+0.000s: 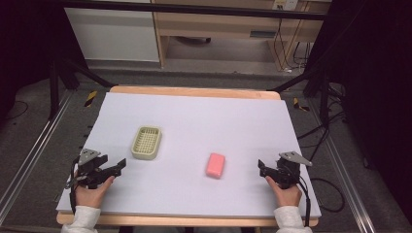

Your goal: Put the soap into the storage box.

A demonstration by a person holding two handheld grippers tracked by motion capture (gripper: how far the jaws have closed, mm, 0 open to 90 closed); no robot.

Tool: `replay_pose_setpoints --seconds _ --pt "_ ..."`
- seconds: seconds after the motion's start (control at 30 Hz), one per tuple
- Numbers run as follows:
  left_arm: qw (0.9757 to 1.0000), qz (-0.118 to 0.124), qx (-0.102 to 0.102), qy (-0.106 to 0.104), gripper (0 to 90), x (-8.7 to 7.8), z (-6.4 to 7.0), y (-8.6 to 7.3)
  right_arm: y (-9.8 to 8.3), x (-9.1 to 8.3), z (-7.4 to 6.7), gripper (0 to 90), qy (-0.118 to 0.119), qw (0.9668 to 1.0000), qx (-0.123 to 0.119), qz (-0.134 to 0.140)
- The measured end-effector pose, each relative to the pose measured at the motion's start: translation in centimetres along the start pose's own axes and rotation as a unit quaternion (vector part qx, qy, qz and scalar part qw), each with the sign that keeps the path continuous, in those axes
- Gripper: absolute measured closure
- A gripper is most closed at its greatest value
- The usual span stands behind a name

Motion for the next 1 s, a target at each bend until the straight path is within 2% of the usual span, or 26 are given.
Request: replay_pose_setpoints --seconds 0.07,0.17,0.33,0.6,1.0 --pt "1.0000 0.003 -0.001 0.000 25.5 -0.1 0.1 0.1 -0.1 0.0 0.0 12.4 0.000 1.0000 -0.003 -0.002" --pt "0.9999 0.014 -0.001 -0.006 25.9 -0.3 0.7 0.4 -0.2 0.1 -0.3 11.5 0.012 0.9999 -0.002 -0.008" --pt "0.9996 0.022 0.001 -0.015 27.8 -0.5 1.5 0.6 -0.3 0.1 -0.3 11.5 0.011 0.9999 -0.006 -0.011" --pt "0.9992 0.026 0.015 -0.026 28.3 -0.2 3.1 1.0 -0.3 0.1 -0.3 11.5 0.012 0.9999 -0.006 -0.011" --pt "0.9986 0.030 0.022 -0.037 29.2 0.1 4.4 1.5 -0.2 0.0 -0.3 11.5 0.007 0.9999 -0.008 -0.010"
Point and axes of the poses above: each handheld gripper's, and its own axes: x roughly forward along the jaws, y roughly out of its top, z roughly to its right, the point moved 7 cm from there along x, roughly forward along the jaws, and after that the axes turned 4 degrees about z, right-handed, at the moved point
